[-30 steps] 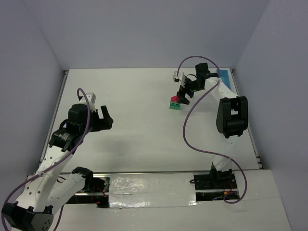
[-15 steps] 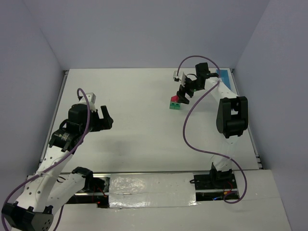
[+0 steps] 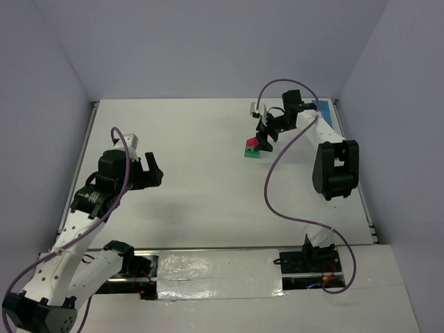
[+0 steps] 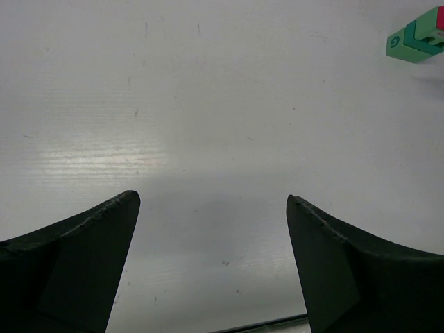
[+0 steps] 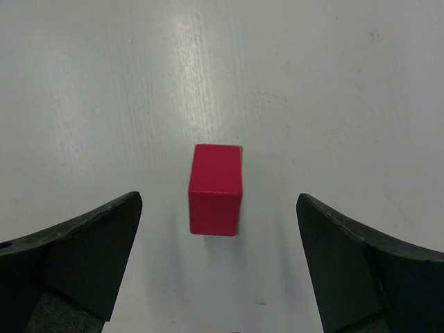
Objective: Build the wood block tower
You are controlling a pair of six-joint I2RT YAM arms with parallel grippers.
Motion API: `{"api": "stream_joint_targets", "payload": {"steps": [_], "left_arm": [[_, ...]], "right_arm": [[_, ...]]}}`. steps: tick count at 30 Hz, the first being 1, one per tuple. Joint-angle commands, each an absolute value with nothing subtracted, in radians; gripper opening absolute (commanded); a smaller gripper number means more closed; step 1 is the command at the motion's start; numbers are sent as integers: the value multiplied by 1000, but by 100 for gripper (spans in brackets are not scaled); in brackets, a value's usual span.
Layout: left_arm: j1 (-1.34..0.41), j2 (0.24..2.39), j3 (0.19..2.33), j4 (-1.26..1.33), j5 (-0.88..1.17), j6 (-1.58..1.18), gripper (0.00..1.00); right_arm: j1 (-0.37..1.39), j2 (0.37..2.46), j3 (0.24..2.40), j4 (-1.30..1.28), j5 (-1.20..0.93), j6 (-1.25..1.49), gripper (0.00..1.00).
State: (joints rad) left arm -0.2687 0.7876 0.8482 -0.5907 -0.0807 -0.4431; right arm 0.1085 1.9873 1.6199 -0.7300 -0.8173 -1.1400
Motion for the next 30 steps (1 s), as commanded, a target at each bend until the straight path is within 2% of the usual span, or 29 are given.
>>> {"api": "stream_joint_targets", "payload": {"steps": [1, 5, 7, 8, 9, 10, 12, 15, 16, 22, 30], "left_arm": [[-264, 765, 844, -551, -83, -420, 100], [-255, 775, 851, -555, -107, -426, 100], [-236, 787, 862, -561, -126, -433, 99], [-204, 801, 868, -566, -133, -440, 100], [-186, 804, 876, -572, -159, -446, 100], [-166, 807, 879, -583, -173, -451, 100], [-106, 804, 885, -589, -199, -462, 99], [-61, 782, 902, -612, -303, -480, 99], [-57, 770, 907, -620, -330, -482, 99], [-55, 701, 936, -646, -498, -472, 100], [-55, 565, 887, -611, -443, -459, 99]], "right_arm": [[114, 1885, 1696, -892, -948, -1225, 100], [114, 1774, 1708, -925, -1008, -1148, 100], [114, 1683, 1576, -759, -1000, -929, 100], [114, 1558, 1501, -655, -980, -823, 100], [112, 1487, 1420, -388, -892, -555, 100], [113, 1338, 1246, -248, -802, -391, 100], [113, 1209, 1129, -41, -546, -167, 100], [109, 984, 946, -38, -219, 192, 100], [109, 882, 919, -60, -177, 230, 100], [107, 628, 885, -368, -19, 278, 100], [126, 362, 802, -502, 98, 247, 100]]}}
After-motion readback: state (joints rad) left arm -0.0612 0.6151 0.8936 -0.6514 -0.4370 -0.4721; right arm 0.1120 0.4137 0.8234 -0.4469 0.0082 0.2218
